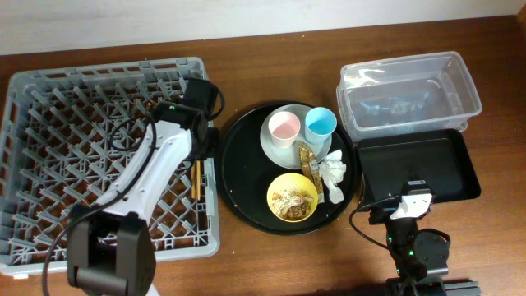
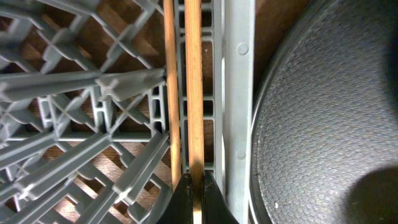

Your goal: Sort waste into correct bins and load items into the dishwasher rack

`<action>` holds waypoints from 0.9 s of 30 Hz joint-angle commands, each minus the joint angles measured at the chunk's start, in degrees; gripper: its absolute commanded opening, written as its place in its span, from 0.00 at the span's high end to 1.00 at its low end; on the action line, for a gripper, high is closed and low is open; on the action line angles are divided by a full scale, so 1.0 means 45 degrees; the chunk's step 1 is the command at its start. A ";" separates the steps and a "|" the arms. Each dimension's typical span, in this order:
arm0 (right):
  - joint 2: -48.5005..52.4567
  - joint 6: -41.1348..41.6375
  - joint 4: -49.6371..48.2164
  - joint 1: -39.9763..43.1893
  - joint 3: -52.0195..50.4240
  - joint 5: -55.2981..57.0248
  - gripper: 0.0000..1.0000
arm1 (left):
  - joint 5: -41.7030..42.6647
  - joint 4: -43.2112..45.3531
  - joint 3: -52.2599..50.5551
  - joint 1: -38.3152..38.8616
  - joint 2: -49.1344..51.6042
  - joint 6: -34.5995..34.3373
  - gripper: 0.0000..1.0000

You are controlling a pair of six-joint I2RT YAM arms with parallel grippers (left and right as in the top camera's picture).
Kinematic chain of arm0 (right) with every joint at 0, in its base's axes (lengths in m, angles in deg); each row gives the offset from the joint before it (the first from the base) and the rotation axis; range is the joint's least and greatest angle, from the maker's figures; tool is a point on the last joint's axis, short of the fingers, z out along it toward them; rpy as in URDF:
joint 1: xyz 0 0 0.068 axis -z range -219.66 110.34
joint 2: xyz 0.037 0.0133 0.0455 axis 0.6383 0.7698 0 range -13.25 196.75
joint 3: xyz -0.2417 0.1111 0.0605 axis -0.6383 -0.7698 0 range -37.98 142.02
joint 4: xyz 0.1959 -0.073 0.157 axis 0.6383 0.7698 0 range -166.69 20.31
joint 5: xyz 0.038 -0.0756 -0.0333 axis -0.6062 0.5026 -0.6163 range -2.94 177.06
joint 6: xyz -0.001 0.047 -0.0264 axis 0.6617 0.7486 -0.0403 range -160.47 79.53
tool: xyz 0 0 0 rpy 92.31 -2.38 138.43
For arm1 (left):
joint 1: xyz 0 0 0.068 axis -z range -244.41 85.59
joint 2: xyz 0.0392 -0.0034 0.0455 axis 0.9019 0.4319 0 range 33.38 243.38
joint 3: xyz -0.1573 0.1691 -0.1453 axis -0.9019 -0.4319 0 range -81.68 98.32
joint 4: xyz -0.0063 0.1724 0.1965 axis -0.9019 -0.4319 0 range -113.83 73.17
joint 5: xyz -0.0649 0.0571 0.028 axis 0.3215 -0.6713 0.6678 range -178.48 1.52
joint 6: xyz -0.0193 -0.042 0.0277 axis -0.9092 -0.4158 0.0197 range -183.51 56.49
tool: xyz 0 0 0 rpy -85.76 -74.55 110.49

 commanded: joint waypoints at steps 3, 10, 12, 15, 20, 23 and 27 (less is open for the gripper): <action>-0.0073 0.0000 0.0083 -0.0039 -0.0068 0.0019 0.01 | -0.0141 0.0000 -0.0117 -0.0117 0.0432 0.0189 0.60; -0.0073 0.0000 0.0083 -0.0039 -0.0068 0.0019 0.01 | 0.0053 -0.0282 0.0243 -0.0117 0.0044 0.0194 0.58; -0.0073 0.0000 0.0083 -0.0039 -0.0068 0.0019 0.01 | 0.0981 -0.0457 0.0801 -0.0117 -0.0529 0.0194 0.57; -0.0073 0.0000 0.0078 -0.0039 -0.0068 0.0010 0.01 | 0.4070 -0.0665 0.1316 -0.0131 -0.2225 0.0787 0.42; -0.0073 0.0549 -0.0044 -0.0049 -0.0039 -0.0952 0.01 | 0.5955 -0.0758 0.1316 -0.0160 -0.4172 0.0976 0.25; 0.0364 0.1311 0.1428 -0.0049 0.1894 -0.2375 0.01 | 0.5974 -0.0748 0.1316 -0.0160 -0.4600 0.1005 0.23; 0.3827 0.0423 0.4954 -0.0049 0.6227 -0.2497 0.01 | 0.5707 -0.0593 0.1316 -0.0165 -0.4595 0.1005 0.20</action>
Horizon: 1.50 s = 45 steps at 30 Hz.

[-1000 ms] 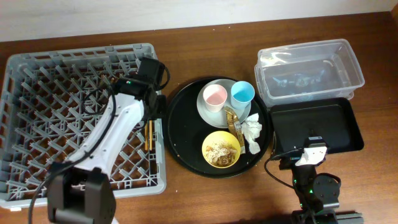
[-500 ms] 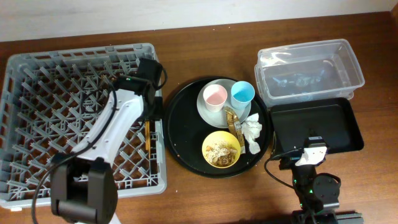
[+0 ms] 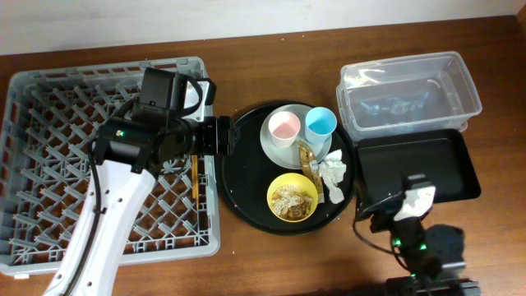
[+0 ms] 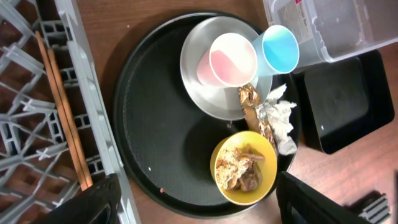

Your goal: Sort waste into correct bins and load items into the dishwasher rack

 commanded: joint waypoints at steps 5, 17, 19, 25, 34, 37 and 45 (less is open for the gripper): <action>1.0754 -0.1229 0.9462 -0.0049 1.2988 -0.1826 0.01 | -0.0257 0.0117 0.0165 -0.0015 -0.0223 0.0199 0.04; 1.4897 0.1826 0.8772 -0.2215 1.0627 -0.0427 0.22 | -0.0248 0.0083 0.0165 -0.0010 -0.0223 0.0199 0.01; 1.5028 0.2225 0.7023 -0.2973 0.9326 0.0831 0.22 | -0.0248 0.0078 0.0165 -0.0010 -0.0223 0.0199 0.01; 1.6626 0.2603 0.3347 -0.3551 0.7257 0.2093 0.23 | -0.0248 0.0078 0.0165 -0.0010 -0.0223 0.0199 0.01; 1.8578 0.2594 0.3045 -0.3551 0.7820 0.2045 0.84 | -0.0248 0.0078 0.0165 -0.0010 -0.0223 0.0199 0.01; 1.7354 0.2540 0.4935 -0.3551 0.9292 0.2050 0.90 | -0.0248 0.0078 0.0165 -0.0010 -0.0223 0.0199 0.01; 1.5271 0.2501 0.4639 -0.1758 1.1589 0.6266 0.96 | -0.0248 0.0078 0.0165 -0.0010 -0.0223 0.0199 0.01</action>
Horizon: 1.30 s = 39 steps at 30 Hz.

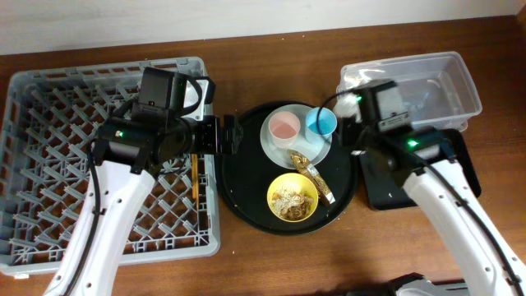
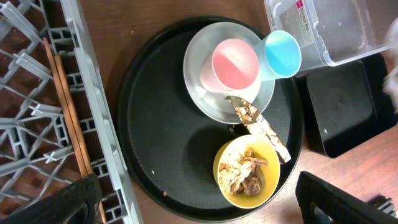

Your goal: Sort waste into correct bins and load items into the dishwasher rack

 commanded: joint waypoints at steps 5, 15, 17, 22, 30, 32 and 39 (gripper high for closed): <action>0.3633 0.0073 -0.3934 0.3483 0.0073 0.1428 0.96 | -0.0039 -0.0010 0.0126 -0.0010 -0.0185 0.0160 0.01; 0.2832 -0.1666 -0.0029 0.3866 0.2919 -0.1127 0.04 | -0.0039 -0.0010 0.0126 -0.0010 -0.0185 0.0160 0.01; 0.1627 -0.1690 0.3852 0.3866 0.3968 -0.3385 0.21 | -0.0039 -0.0010 0.0126 -0.0010 -0.0185 0.0160 0.01; 0.0121 -0.2900 0.7567 0.2419 0.2914 -0.4872 0.65 | -0.0039 -0.0010 0.0126 -0.0010 -0.0185 0.0160 0.01; 0.0248 -0.2365 0.2516 0.0185 -0.2545 -0.4828 0.90 | -0.0039 -0.0010 0.0126 -0.0010 -0.0185 0.0160 0.01; 0.0471 -0.1190 0.0481 0.0180 -0.3915 -0.4838 0.90 | -0.0039 -0.0010 0.0126 -0.0010 -0.0185 0.0160 0.01; 0.1467 -0.0593 -0.1511 -0.1899 -0.5246 -0.4920 0.90 | -0.0039 -0.0010 0.0126 -0.0010 -0.0185 0.0160 0.01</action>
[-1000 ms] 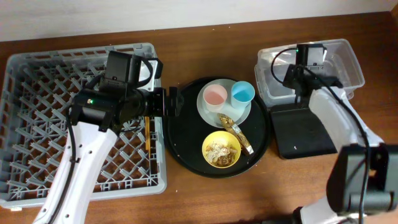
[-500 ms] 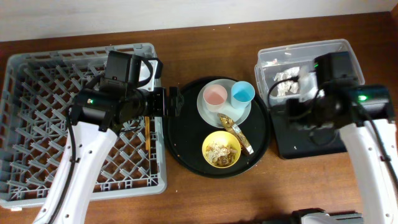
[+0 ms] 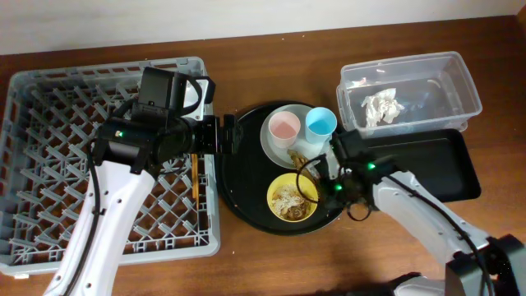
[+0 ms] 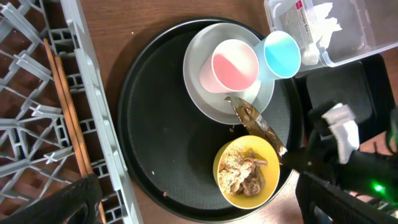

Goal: Sort waste into correct bins and load items into the dishwasher rack
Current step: 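Grasp the gold snack wrapper with the right gripper and drop it in the bin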

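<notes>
Two wooden chopsticks (image 3: 196,173) (image 4: 65,118) lie in the grey dishwasher rack (image 3: 49,90). The black round tray (image 3: 242,164) holds a white plate (image 4: 199,87) with a pink cup (image 3: 283,127) and a blue cup (image 3: 320,122), a yellow bowl (image 3: 292,197) of food scraps and a brown wrapper (image 4: 252,118). My left gripper (image 3: 223,136) hangs open and empty high over the tray's left rim. Down at the tray's right side, my right gripper (image 3: 327,171) is by the wrapper's lower end, its jaws apart. A crumpled tissue (image 3: 380,105) lies in the clear bin (image 3: 460,82).
A black bin (image 3: 436,160) sits in front of the clear bin, right of the tray. My right arm crosses the table from the front right corner. The rack's right wall (image 4: 93,124) runs close along the tray's left rim.
The right arm has moved from above the clear bin down to the tray's right side beside the wrapper. The tissue now lies in the clear bin. The left arm has not moved.
At first my left gripper was low in the rack at the chopsticks' end and the right arm was parked at the table's front. Then the left gripper was raised and open, chopsticks left in the rack. Later the tissue was off the tray; now it lies in the bin.
</notes>
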`<action>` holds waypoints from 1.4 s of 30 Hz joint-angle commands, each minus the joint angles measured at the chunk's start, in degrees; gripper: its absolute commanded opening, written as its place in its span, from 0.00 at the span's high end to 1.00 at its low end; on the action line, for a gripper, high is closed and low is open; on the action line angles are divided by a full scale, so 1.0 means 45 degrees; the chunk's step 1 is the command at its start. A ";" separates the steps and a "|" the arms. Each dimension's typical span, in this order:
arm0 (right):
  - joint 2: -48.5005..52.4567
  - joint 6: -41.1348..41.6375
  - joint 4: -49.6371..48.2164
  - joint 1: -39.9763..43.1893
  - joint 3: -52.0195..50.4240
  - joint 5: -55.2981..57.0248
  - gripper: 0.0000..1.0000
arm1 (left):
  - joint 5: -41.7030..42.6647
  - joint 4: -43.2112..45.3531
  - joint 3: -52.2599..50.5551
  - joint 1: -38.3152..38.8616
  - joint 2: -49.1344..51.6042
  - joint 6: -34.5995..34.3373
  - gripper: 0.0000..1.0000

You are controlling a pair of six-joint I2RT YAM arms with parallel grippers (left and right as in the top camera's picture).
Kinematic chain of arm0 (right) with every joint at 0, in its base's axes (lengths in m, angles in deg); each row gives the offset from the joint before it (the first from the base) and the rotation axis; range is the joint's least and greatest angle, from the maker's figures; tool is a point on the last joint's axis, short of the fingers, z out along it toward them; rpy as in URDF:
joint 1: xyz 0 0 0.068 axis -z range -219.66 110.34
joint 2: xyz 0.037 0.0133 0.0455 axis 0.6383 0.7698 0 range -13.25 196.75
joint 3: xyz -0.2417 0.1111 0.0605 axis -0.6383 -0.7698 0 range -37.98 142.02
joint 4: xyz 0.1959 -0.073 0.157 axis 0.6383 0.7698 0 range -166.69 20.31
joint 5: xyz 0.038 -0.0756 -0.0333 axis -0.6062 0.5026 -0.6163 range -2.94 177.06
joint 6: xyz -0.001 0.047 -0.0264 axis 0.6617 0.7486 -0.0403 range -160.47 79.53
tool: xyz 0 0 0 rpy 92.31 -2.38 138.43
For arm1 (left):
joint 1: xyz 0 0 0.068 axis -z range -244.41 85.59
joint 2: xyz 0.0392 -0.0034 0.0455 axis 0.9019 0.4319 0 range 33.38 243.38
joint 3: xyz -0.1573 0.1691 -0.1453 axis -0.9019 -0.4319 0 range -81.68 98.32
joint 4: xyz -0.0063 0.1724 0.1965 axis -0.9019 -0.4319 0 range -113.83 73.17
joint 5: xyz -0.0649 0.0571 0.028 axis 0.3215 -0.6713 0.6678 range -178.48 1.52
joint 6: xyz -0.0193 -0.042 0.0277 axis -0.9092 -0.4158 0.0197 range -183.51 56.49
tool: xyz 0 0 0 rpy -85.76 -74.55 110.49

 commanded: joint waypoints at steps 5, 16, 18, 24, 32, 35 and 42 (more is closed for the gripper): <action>0.0068 0.0160 -0.0928 -0.2589 -0.0063 0.0039 0.85 | -0.0044 -0.0010 0.0107 -0.0010 -0.0175 0.0160 0.01; 0.0165 -0.1054 -0.1107 -0.2637 0.0510 0.4677 0.21 | -0.0044 -0.0010 0.0107 -0.0010 -0.0180 0.0160 0.01; 0.0554 -0.1195 -0.1156 -0.2637 0.0423 0.4711 0.21 | -0.0044 -0.0010 0.0107 -0.0010 -0.0180 0.0160 0.01; 0.2540 -0.1190 -0.1574 -0.2637 0.0418 0.4716 0.57 | -0.0044 -0.0010 0.0107 -0.0010 -0.0180 0.0160 0.01; 0.0942 -0.1622 0.3084 -0.2637 0.4930 0.4750 0.96 | -0.0044 -0.0010 0.0107 -0.0010 -0.0175 0.0160 0.01; 0.0690 -0.1156 0.3478 -0.2059 0.6853 0.6222 0.96 | -0.0044 -0.0010 0.0107 -0.0010 -0.0180 0.0160 0.01; 0.2108 0.3113 -0.0073 0.3395 0.6853 0.4172 0.95 | -0.0044 -0.0010 0.0107 -0.0010 -0.0180 0.0160 0.01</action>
